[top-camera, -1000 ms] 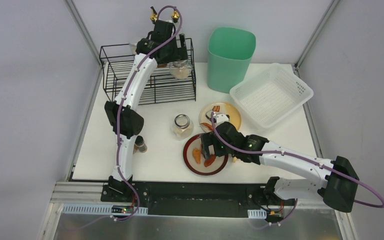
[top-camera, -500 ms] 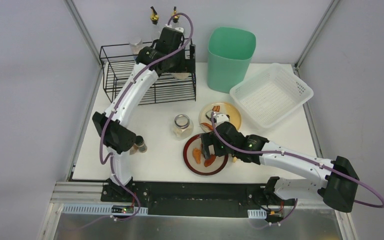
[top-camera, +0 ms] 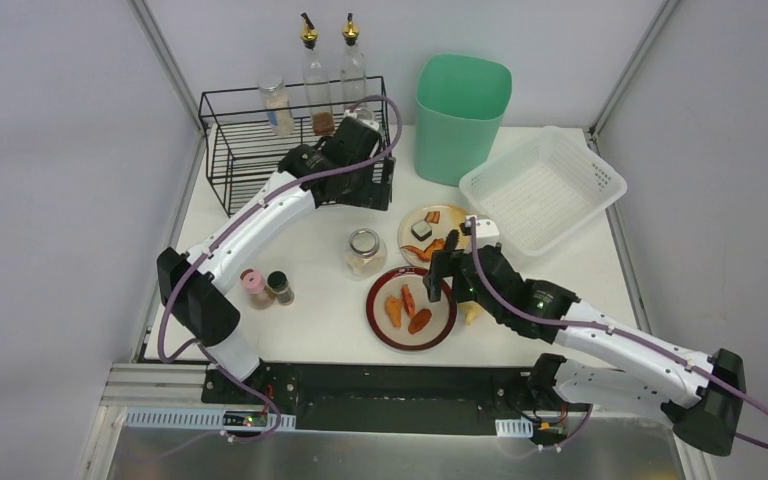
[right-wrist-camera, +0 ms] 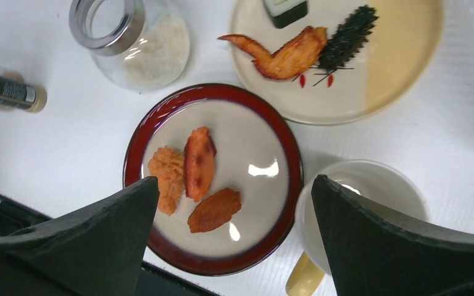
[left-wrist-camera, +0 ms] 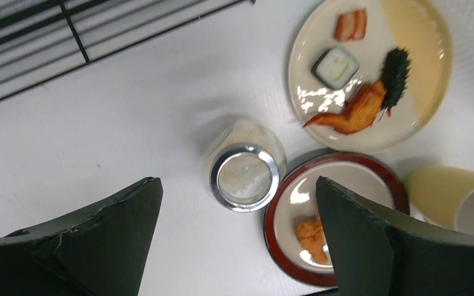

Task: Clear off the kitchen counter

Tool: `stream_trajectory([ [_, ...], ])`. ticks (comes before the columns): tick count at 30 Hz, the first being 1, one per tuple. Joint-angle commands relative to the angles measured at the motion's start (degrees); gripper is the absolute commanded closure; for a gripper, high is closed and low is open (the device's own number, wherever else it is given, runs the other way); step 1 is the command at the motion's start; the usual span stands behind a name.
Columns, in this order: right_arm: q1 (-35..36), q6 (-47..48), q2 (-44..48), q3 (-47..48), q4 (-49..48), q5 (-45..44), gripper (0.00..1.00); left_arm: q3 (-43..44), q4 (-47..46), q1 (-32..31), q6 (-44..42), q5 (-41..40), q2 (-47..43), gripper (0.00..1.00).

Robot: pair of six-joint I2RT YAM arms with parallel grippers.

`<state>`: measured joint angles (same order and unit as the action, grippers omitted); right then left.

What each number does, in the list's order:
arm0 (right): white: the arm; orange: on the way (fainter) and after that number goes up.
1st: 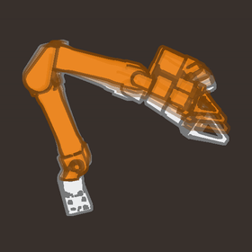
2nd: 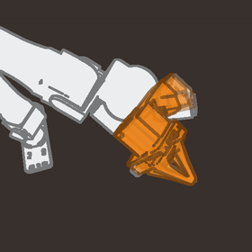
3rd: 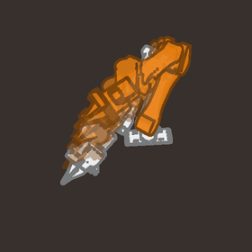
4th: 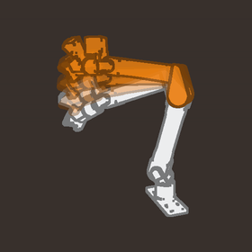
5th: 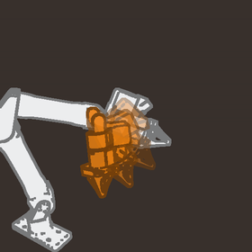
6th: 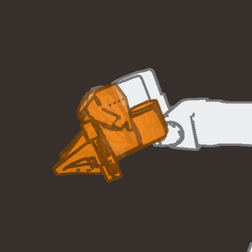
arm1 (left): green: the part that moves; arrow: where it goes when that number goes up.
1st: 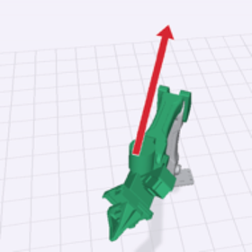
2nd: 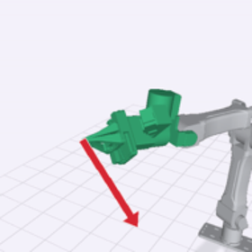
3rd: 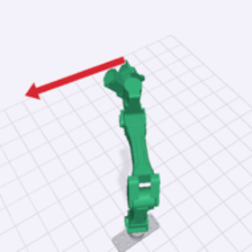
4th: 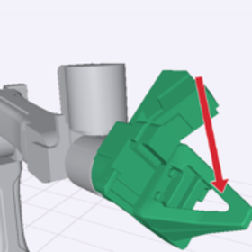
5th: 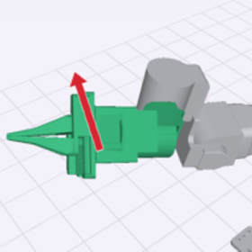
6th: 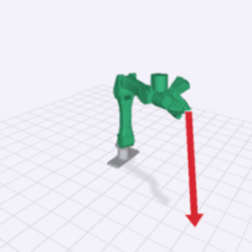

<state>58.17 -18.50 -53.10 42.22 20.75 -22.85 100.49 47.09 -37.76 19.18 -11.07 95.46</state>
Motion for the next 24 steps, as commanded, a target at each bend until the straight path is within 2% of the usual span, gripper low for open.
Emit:
stream_trajectory([
  [1,-1.4,-2.0,4.1,-1.7,-1.9,-5.9,0.01,-7.9,-1.5,-2.1,2.5,-3.4,-5.4,0.01],
  [7,-2.1,-2.3,7.3,-2.8,-3.0,-8.8,0.01,-17.9,-4.8,-2.6,5.5,-3.4,-9.8,0.02],
  [13,-2.7,-2.6,8.3,-3.3,-3.0,-10.6,0.01,-24.1,-9.8,-2.6,8.6,0.9,-8.8,0.02],
  [17,-2.9,-2.8,9.3,-4.0,-3.3,-12.2,0.01,-26.1,-12.9,-2.6,9.3,1.3,-7.2,0.02],
  [24,-3.2,-3.0,9.4,-4.3,-3.3,-12.3,0.01,-24.0,-13.8,-2.6,8.9,2.6,-2.1,0.05],
])
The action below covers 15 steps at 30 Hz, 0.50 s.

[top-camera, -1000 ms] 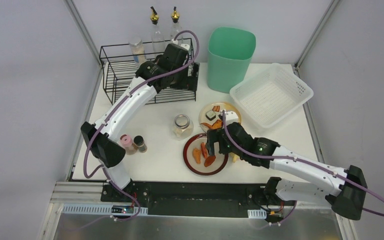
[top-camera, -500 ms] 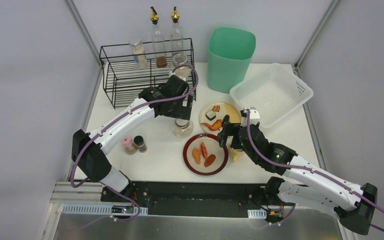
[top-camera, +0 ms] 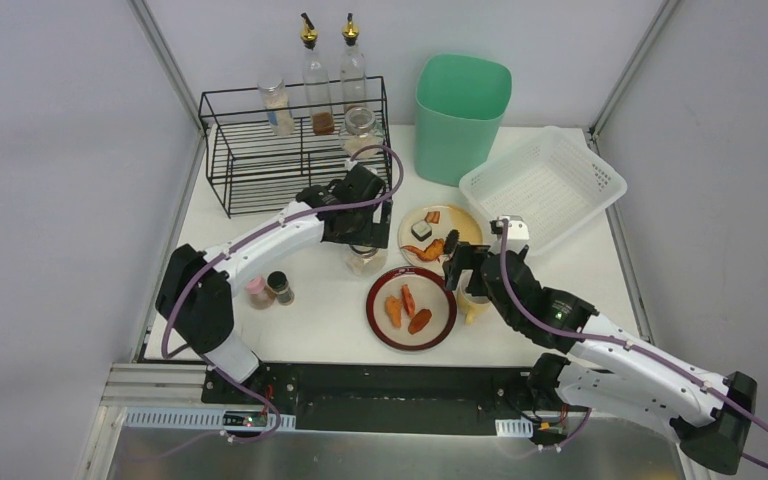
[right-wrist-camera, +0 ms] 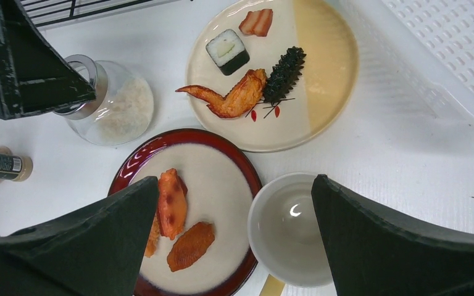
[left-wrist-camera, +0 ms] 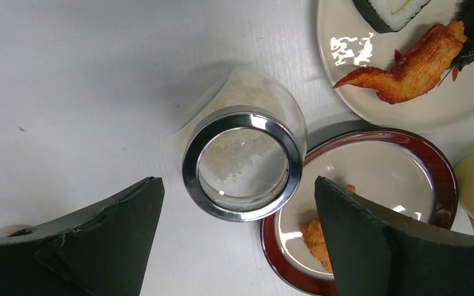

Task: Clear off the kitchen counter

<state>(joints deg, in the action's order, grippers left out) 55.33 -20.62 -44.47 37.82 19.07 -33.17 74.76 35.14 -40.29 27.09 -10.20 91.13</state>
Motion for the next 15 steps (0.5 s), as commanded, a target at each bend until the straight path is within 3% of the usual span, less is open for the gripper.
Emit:
stream_trajectory([
  [1,-0.4,-0.9,0.8,0.0,-1.6,-2.0,0.01,2.0,-1.7,0.0,0.8,1.7,2.9,0.05],
  [7,-0.6,-1.1,0.7,0.0,-1.6,-1.6,0.01,2.8,-1.8,0.0,0.2,1.6,5.6,0.1],
  [15,-0.8,-1.1,-0.1,0.0,-1.9,-0.8,0.01,2.8,-1.6,0.0,-0.3,0.4,5.0,0.25],
])
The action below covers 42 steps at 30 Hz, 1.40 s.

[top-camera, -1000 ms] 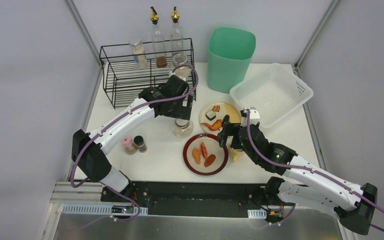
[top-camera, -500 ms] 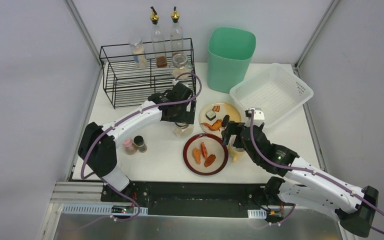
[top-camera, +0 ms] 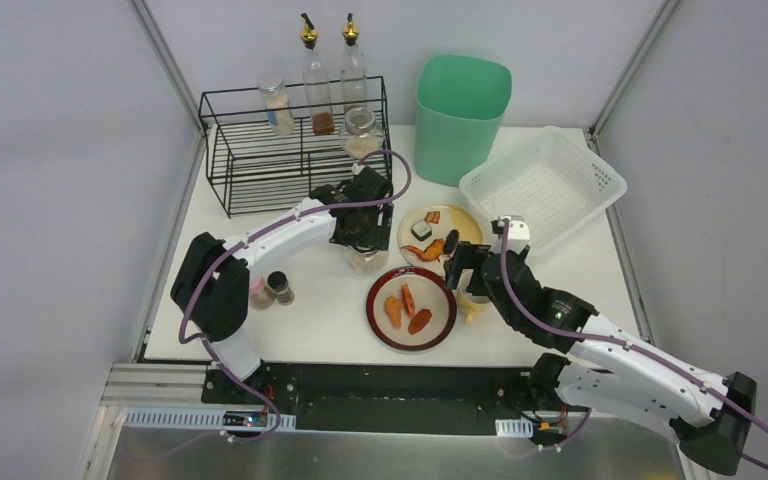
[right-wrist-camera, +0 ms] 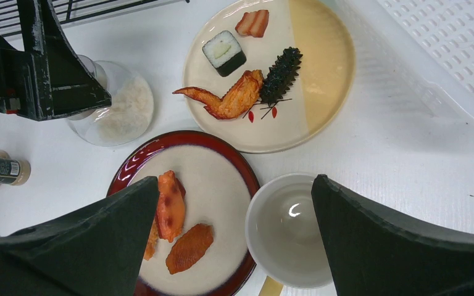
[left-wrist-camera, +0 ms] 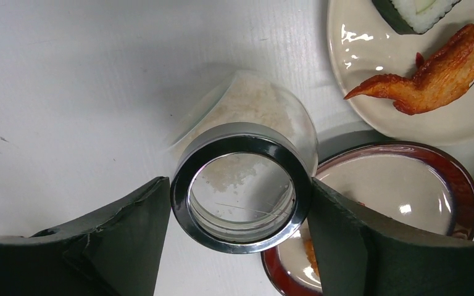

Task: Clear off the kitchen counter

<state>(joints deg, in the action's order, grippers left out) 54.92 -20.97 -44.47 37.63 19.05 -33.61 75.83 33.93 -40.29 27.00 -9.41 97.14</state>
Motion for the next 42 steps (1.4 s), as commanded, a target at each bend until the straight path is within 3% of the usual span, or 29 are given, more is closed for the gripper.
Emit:
stream_trajectory([
  [1,-0.3,-0.7,-0.3,0.3,-1.9,-0.2,0.01,1.6,-0.4,0.0,-0.3,-0.4,-1.4,0.25],
  [11,-0.4,-0.7,-0.5,0.2,-2.1,0.2,0.01,2.0,0.5,-0.1,-0.7,-1.2,-3.3,0.28],
  [14,-0.4,-0.7,-0.4,0.2,-2.1,0.2,0.01,2.5,1.0,-0.1,-1.0,-1.5,-3.7,0.33],
  [18,-0.4,-0.8,-0.2,0.0,-2.3,0.3,0.01,3.4,2.2,-0.3,-1.3,-2.4,-4.3,0.59],
  [23,-0.5,-0.9,0.0,0.0,-2.3,0.7,0.01,5.4,4.3,-0.4,-2.1,-5.2,-6.1,1.0],
  [35,-0.5,-1.1,-0.3,-0.1,-2.5,1.8,0.01,21.7,13.0,0.2,-8.3,-13.2,-7.6,1.0],
  [42,-0.6,-1.2,-0.4,-0.1,-2.7,2.3,0.01,33.2,17.0,3.5,-11.7,-13.0,-5.6,1.0],
])
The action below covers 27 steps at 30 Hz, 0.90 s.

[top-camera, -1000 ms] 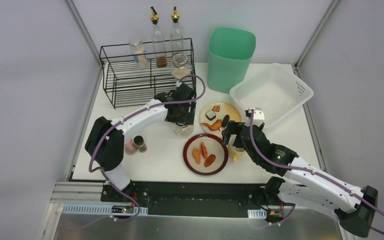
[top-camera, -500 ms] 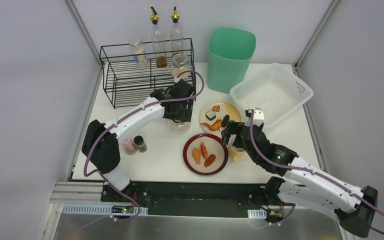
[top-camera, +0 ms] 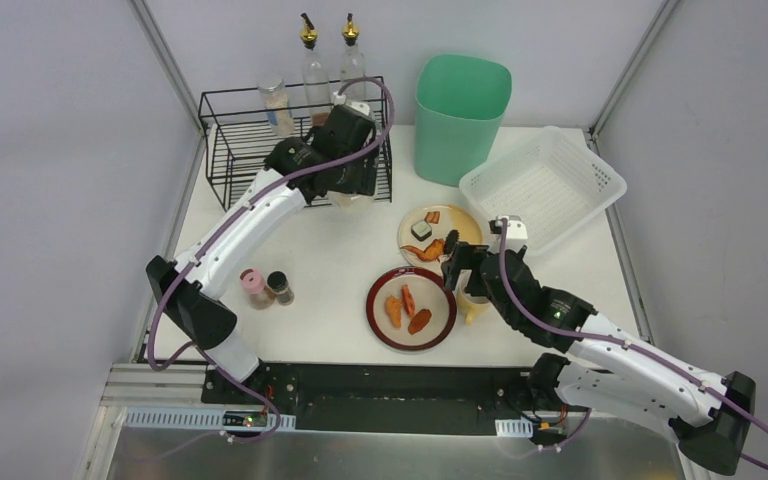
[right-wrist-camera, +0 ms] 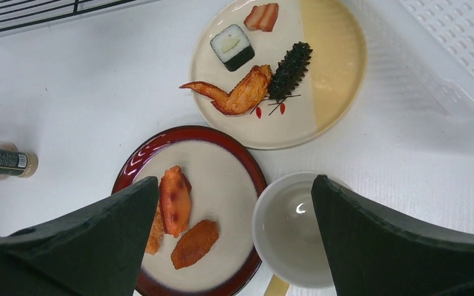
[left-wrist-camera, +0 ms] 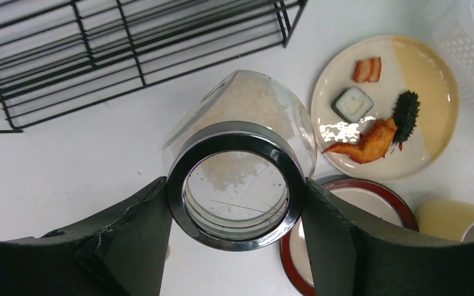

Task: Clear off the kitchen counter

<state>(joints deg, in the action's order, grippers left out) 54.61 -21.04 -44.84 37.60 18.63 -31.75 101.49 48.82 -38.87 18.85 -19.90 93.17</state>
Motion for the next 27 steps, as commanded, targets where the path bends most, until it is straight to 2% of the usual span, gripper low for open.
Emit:
stream_trajectory([
  [1,-0.2,-1.1,-0.1,-0.2,-2.3,0.6,0.01,9.4,2.6,2.5,-4.1,-2.4,-0.9,1.0],
  [13,-0.3,-1.4,-0.8,-0.4,-2.8,1.4,0.01,26.2,7.1,13.0,-5.5,3.8,8.2,1.0],
  [22,-0.2,-1.4,-1.3,-0.4,-3.0,2.5,0.01,37.9,8.5,18.2,-4.3,6.4,17.7,1.0],
  [27,-0.2,-1.6,-1.9,-0.3,-3.2,3.5,0.01,40.9,8.9,20.7,-2.9,8.6,21.7,1.0],
])
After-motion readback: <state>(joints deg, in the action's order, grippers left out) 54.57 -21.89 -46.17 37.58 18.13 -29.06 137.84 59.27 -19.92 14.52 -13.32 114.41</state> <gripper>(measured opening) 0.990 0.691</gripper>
